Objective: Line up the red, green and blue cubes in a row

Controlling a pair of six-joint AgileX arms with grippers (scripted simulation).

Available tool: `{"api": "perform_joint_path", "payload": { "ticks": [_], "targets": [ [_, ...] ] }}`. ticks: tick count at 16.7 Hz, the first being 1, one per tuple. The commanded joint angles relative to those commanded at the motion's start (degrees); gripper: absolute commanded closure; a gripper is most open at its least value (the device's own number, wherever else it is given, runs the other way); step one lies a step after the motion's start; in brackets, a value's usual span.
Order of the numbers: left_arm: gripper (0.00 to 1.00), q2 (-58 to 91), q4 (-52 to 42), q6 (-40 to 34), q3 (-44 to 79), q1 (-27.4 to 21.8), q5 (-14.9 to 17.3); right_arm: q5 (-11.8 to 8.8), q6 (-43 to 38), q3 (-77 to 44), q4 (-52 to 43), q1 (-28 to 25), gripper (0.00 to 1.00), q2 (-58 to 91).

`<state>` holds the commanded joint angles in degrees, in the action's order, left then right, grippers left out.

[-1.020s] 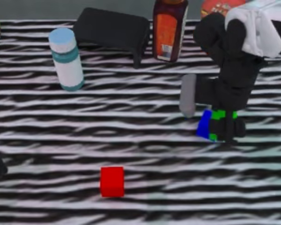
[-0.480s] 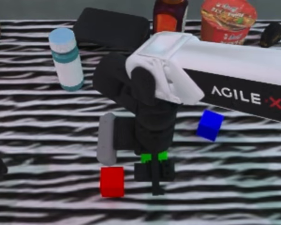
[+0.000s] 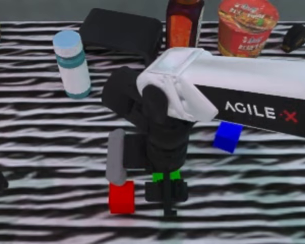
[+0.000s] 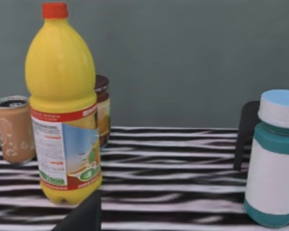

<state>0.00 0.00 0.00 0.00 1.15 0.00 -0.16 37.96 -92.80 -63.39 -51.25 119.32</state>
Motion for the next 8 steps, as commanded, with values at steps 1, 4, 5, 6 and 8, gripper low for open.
{"api": "perform_joint_path", "payload": {
  "ticks": [1,4,5,6,8],
  "targets": [
    [0.00,0.0,0.0,0.0,0.0,0.0,0.0,0.0,-0.1,1.5,2.3,0.0,1.00,0.6],
    [0.00,0.0,0.0,0.0,0.0,0.0,0.0,0.0,0.0,5.8,8.5,-0.2,1.00,2.5],
    [0.00,0.0,0.0,0.0,0.0,0.0,0.0,0.0,0.0,6.6,9.5,-0.2,1.00,2.9],
    [0.00,0.0,0.0,0.0,0.0,0.0,0.0,0.0,0.0,7.0,10.0,-0.3,1.00,3.1],
    [0.00,0.0,0.0,0.0,0.0,0.0,0.0,0.0,0.0,7.0,10.0,-0.3,1.00,3.1]
  ]
}}
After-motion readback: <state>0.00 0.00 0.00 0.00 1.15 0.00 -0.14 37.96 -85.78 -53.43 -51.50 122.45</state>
